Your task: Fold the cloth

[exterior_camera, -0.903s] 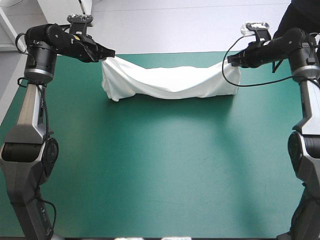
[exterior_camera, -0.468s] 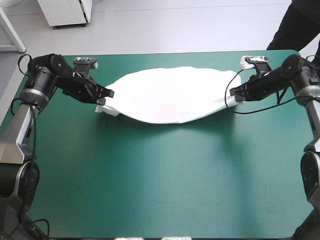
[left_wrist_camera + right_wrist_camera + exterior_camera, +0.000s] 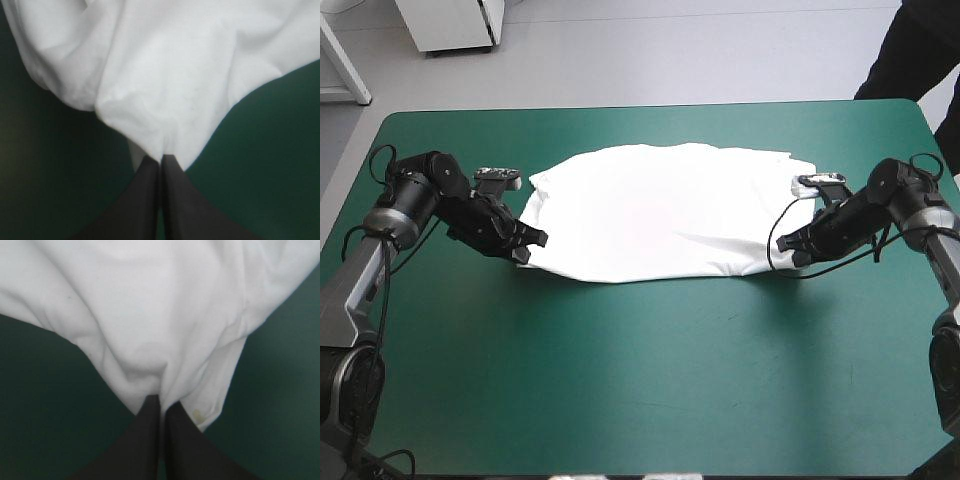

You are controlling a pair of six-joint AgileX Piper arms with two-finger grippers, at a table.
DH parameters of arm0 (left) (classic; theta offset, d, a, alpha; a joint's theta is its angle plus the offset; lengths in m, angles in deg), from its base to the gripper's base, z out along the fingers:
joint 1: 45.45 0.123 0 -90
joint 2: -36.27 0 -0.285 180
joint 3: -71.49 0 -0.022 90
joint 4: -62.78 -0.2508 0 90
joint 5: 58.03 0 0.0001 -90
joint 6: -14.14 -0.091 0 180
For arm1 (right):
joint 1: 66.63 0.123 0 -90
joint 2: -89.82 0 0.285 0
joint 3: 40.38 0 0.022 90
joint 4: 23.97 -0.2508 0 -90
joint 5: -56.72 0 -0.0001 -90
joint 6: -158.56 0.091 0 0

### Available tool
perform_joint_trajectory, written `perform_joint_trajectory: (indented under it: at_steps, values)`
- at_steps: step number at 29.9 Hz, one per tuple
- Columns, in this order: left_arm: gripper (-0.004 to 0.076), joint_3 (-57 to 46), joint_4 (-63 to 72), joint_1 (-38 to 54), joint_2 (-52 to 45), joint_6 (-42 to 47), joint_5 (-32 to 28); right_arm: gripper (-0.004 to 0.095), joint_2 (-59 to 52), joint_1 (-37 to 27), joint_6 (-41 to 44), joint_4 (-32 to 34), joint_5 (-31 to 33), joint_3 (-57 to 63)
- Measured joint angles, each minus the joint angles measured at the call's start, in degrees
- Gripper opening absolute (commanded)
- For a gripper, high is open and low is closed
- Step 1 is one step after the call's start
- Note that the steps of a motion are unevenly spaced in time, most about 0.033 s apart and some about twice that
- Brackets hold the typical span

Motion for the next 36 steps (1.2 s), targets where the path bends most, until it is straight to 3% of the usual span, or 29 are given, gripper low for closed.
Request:
perform_joint_trajectory:
  at_steps: [20,22,24,27,29,33,36]
  values:
    - [-0.0008,-18.9,-0.2,-0.6,-15.7,-0.7,-0.2,0.0004,-17.4,0.1,2.0,5.8,-1.9,18.9]
    - [0.0004,-19.5,-0.2,-1.0,-16.5,-0.7,-0.2,0.0073,-18.7,0.6,3.2,7.3,-1.9,19.0]
    - [0.0048,-19.7,-0.5,-1.4,-17.1,-0.7,-0.2,0.0215,-20.1,1.7,4.3,9.3,-1.5,19.0]
    - [0.0152,-19.8,-0.6,-1.6,-18.3,-0.1,-0.2,0.0474,-21.6,3.4,5.2,10.7,-0.4,19.1]
    - [0.0237,-19.8,-1.4,-1.6,-19.5,0.6,-0.2,0.0590,-22.7,4.4,6.4,11.6,0.2,19.1]
    - [0.0390,-19.5,-2.6,-1.6,-22.0,1.7,0.0,0.0618,-24.4,5.0,8.6,13.2,0.2,19.1]
    - [0.0406,-17.3,-4.2,-1.6,-22.7,3.4,0.3,0.0608,-25.1,5.0,9.4,13.8,0.2,18.0]
